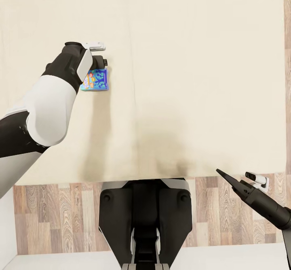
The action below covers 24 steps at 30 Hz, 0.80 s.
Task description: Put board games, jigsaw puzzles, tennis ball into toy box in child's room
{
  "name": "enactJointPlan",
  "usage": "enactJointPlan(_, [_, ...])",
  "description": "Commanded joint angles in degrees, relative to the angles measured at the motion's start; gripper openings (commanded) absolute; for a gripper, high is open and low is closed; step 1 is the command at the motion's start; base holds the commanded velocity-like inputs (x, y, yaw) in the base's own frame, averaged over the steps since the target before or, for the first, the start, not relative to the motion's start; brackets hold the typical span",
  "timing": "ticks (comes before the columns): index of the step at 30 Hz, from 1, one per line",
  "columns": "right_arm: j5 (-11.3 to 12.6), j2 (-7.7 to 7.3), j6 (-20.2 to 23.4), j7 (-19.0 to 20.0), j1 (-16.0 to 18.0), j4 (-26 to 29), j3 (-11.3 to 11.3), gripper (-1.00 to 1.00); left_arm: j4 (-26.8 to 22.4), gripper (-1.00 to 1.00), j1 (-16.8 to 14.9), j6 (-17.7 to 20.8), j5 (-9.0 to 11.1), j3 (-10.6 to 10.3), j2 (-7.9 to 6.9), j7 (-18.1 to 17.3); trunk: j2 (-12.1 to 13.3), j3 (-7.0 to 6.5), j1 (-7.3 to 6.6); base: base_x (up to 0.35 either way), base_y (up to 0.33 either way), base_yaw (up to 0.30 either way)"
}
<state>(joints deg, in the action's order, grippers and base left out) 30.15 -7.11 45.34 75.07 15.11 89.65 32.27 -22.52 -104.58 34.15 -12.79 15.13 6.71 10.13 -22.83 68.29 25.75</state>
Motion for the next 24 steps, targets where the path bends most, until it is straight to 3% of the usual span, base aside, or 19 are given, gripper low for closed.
enactJointPlan(1, [0.2, -0.01, 0.4, 0.1, 0.0, 0.0, 0.0, 1.00, -0.1, 1.00, 0.0, 0.2, -0.6, 0.4, 0.07, -0.1, -0.1, 0.05, 0.04, 0.000, 0.000, 0.000])
enactJointPlan(24, [0.2, -0.01, 0.5, 0.0, 0.0, 0.1, 0.1, 1.00, -0.1, 1.00, 0.0, 0.3, -0.6, 0.4, 0.06, -0.2, -0.1, -0.26, 0.04, 0.000, 0.000, 0.000])
